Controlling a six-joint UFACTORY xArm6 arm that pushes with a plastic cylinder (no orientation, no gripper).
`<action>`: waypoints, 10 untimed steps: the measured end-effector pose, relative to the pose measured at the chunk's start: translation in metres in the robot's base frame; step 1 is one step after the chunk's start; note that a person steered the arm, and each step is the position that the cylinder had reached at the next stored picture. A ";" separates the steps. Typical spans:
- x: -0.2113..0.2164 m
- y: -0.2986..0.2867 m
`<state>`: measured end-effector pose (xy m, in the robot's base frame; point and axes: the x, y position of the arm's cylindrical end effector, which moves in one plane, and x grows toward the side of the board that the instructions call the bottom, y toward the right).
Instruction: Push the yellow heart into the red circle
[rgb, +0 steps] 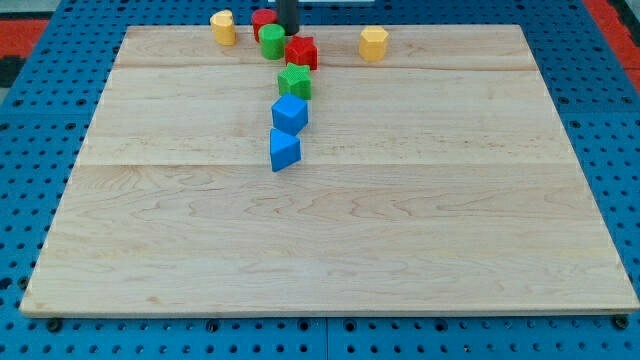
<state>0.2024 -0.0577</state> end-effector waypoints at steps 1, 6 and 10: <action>0.012 0.003; -0.010 -0.149; -0.010 -0.061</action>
<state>0.1922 -0.1189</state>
